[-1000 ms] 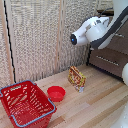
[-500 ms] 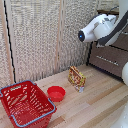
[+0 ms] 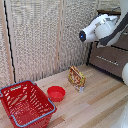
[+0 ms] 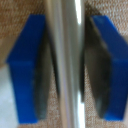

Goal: Compassionately, move the pinch receptors towards pink recepticle. Embrace the recepticle delicately and rise accordingly. Progress forward guided by applied tension and move towards the highest section of the storage unit. Place the recepticle delicately and shut the storage unit.

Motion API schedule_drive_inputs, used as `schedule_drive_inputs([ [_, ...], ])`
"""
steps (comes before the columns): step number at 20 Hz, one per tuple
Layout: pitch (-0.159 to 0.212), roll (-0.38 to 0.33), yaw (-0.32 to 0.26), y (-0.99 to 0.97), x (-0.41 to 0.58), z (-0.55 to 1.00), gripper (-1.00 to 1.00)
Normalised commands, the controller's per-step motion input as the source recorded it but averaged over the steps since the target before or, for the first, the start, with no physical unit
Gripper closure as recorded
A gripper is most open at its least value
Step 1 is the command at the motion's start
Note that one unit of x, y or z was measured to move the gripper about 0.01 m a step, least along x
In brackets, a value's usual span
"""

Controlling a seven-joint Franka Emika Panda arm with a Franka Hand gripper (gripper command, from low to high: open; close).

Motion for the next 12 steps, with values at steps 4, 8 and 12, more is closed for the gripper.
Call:
schedule_drive_inputs([
  [4,0.001,-0.047,0.001,0.20,0.061,0.02,-1.00],
  [8,0.017,-0.028,0.000,0.47,0.000,-0.05,-1.00],
  [12,0.047,0.000,-0.022,0.54,0.000,-0.03,-1.00],
])
